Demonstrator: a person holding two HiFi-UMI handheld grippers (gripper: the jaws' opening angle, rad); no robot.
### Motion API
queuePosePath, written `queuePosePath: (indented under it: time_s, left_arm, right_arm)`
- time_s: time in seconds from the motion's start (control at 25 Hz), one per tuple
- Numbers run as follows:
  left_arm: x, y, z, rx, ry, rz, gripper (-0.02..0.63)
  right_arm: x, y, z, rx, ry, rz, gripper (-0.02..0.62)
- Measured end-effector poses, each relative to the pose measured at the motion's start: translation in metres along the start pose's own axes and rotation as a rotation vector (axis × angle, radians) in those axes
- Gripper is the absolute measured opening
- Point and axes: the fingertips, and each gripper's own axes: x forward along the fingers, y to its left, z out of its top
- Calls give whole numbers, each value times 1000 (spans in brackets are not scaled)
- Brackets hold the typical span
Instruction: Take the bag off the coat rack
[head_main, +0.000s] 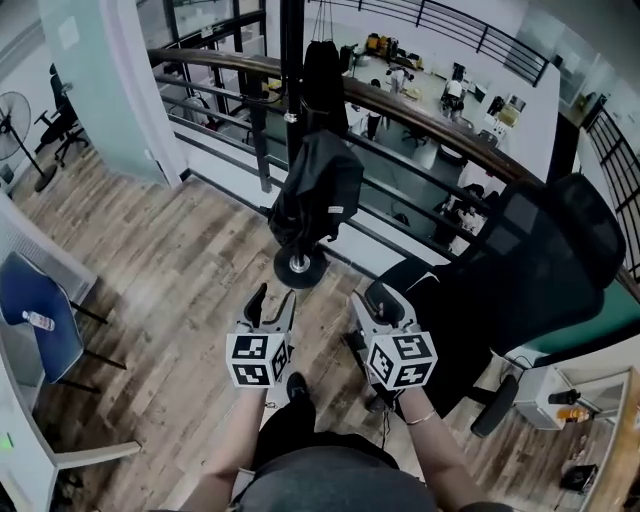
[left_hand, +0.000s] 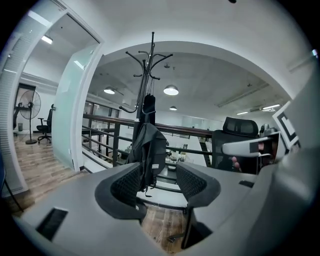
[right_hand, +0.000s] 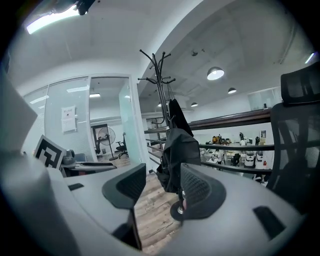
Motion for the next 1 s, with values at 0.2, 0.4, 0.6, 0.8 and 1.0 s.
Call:
queuePosePath:
  time_s: [0.2, 0.4, 0.6, 0.8, 1.0]
  left_arm:
    - [38, 24, 13, 3, -7, -43, 218]
    - [61, 38, 23, 10, -12, -68, 218]
    - [80, 43, 29, 11, -9, -80, 227]
    - [104, 44, 32, 31, 11, -79, 245]
    - [130, 45, 37, 44, 33, -56, 250]
  right_arm:
    - [38, -13, 14, -3, 2, -50, 209]
    - [59, -20, 25, -28, -1, -89, 210]
    - [75, -36, 31, -33, 8, -111, 213]
    - [99, -55, 42, -38, -1, -111, 222]
    - [131, -75, 51, -57, 5, -83, 227]
